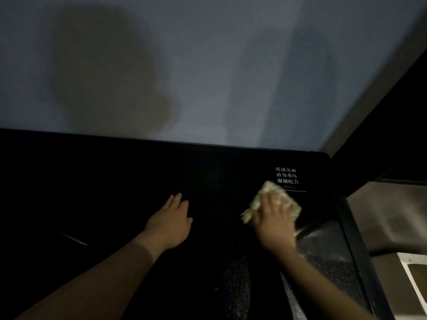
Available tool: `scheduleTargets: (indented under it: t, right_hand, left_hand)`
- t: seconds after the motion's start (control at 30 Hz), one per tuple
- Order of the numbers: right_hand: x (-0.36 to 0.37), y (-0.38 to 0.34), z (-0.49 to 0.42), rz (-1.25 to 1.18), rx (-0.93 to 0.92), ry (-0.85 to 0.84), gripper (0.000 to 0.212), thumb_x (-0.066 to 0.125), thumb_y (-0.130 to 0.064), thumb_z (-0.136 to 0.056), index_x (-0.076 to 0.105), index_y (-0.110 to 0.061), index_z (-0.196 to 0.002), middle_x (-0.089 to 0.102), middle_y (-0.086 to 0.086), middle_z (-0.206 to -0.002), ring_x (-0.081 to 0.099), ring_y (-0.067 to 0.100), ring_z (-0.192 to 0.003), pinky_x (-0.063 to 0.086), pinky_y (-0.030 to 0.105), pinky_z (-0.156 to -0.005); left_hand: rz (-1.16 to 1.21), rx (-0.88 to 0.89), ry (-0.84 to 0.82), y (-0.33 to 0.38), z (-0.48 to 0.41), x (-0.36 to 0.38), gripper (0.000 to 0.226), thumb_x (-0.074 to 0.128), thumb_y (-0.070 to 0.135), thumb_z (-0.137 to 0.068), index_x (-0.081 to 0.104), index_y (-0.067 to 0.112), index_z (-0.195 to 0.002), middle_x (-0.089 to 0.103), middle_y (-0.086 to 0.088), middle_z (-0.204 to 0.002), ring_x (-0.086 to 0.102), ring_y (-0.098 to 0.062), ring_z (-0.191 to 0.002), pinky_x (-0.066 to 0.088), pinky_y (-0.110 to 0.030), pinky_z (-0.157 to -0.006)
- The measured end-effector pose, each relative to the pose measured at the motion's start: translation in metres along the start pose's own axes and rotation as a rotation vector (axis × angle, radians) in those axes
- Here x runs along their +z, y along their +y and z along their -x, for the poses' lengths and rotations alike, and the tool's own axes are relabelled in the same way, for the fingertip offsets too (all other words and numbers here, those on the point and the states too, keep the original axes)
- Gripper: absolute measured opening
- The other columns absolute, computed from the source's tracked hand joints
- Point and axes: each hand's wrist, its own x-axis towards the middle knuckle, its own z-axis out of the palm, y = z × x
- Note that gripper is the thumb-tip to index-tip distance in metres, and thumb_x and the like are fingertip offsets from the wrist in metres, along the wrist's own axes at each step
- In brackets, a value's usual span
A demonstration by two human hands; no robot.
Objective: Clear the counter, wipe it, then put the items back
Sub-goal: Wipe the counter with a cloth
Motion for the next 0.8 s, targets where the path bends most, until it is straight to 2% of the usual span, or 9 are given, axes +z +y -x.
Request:
scheduleTargets:
  t: [0.1,0.17,0.23,0.33,0.47,0.57,0.63,0.7,0.8]
  right_hand:
    - [0.025,-0.031,0.026,0.058,-0.458,-0.020,0.052,0.026,-0.045,-0.091,0.042,-0.019,-0.134,0.058,0.003,-0.133,0.058,0.027,-0.118,0.028,0.038,-0.106]
    - [0.013,-0.020,0.012,0.157,-0.554,-0.077,0.046,0.024,-0.043,-0.096,0.049,-0.023,-0.129,0.063,-0.002,-0.127,0.062,0.020,-0.113,0.043,0.033,-0.100]
    - [-0.005,0.002,-0.024,0.147,-0.465,-0.009,0.049,0.033,-0.036,-0.095,0.045,-0.016,-0.138,0.049,0.008,-0.141,0.050,0.025,-0.128,0.039,0.039,-0.105]
    - [-0.025,0.027,-0.074,0.092,-0.116,-0.105,0.062,0.036,-0.038,-0.099,0.010,-0.020,-0.152,0.006,0.005,-0.160,0.004,0.026,-0.147,0.006,0.040,-0.119]
    - [-0.026,-0.011,-0.093,0.031,0.182,0.019,0.069,0.040,-0.038,-0.097,0.007,-0.014,-0.151,0.008,0.013,-0.158,0.008,0.032,-0.145,0.002,0.044,-0.117]
    - [0.000,-0.062,-0.071,-0.013,-0.285,-0.002,0.063,0.041,-0.034,-0.095,0.018,-0.013,-0.150,0.022,0.013,-0.155,0.023,0.029,-0.142,0.005,0.039,-0.118]
    - [0.004,-0.061,-0.067,0.056,-0.560,0.012,0.054,0.038,-0.036,-0.090,0.047,-0.015,-0.138,0.048,0.007,-0.142,0.049,0.025,-0.128,0.025,0.039,-0.110]
    - [-0.001,-0.024,-0.097,0.082,-0.476,0.070,0.055,0.039,-0.039,-0.087,0.051,-0.015,-0.135,0.052,0.010,-0.138,0.053,0.027,-0.124,0.031,0.039,-0.108]
    - [-0.024,0.024,-0.133,0.026,0.032,0.051,0.063,0.034,-0.043,-0.096,0.019,-0.014,-0.150,0.020,0.011,-0.157,0.018,0.027,-0.144,0.012,0.038,-0.119]
  left_hand:
    - [-0.005,-0.011,0.000,0.008,-0.011,-0.007,0.055,0.027,0.033,-0.103,0.008,0.015,-0.152,-0.008,-0.004,-0.160,-0.006,-0.020,-0.147,0.012,-0.036,-0.121]
    - [-0.011,-0.005,-0.017,0.009,-0.017,-0.012,0.055,0.026,0.032,-0.103,0.008,0.015,-0.152,-0.008,-0.005,-0.160,-0.005,-0.021,-0.147,0.011,-0.036,-0.121]
    - [-0.007,0.025,-0.058,0.007,-0.020,-0.014,0.056,0.027,0.032,-0.103,0.006,0.015,-0.152,-0.009,-0.005,-0.160,-0.006,-0.021,-0.147,0.010,-0.037,-0.121]
    - [0.002,0.061,-0.092,0.000,-0.023,-0.016,0.058,0.030,0.032,-0.103,0.003,0.017,-0.152,-0.012,-0.004,-0.159,-0.008,-0.021,-0.147,0.009,-0.036,-0.121]
    - [0.043,0.095,-0.116,-0.012,-0.038,-0.032,0.055,0.031,0.029,-0.103,0.008,0.019,-0.152,-0.009,-0.002,-0.160,-0.006,-0.020,-0.147,0.009,-0.035,-0.121]
    - [0.057,0.106,-0.065,-0.020,-0.050,-0.039,0.054,0.031,0.028,-0.103,0.009,0.019,-0.152,-0.009,-0.003,-0.160,-0.006,-0.021,-0.147,0.006,-0.034,-0.121]
    - [0.059,0.110,-0.045,-0.024,-0.054,-0.038,0.055,0.031,0.030,-0.103,0.008,0.020,-0.152,-0.009,-0.003,-0.160,-0.007,-0.020,-0.147,0.005,-0.033,-0.121]
    - [0.076,0.122,-0.051,-0.025,-0.053,-0.034,0.059,0.033,0.034,-0.102,0.005,0.020,-0.152,-0.011,-0.001,-0.160,-0.008,-0.018,-0.147,0.005,-0.033,-0.121]
    - [0.078,0.126,-0.018,-0.022,-0.051,-0.032,0.071,0.037,0.044,-0.099,-0.002,0.017,-0.152,-0.013,0.002,-0.159,-0.010,-0.016,-0.147,0.005,-0.031,-0.121]
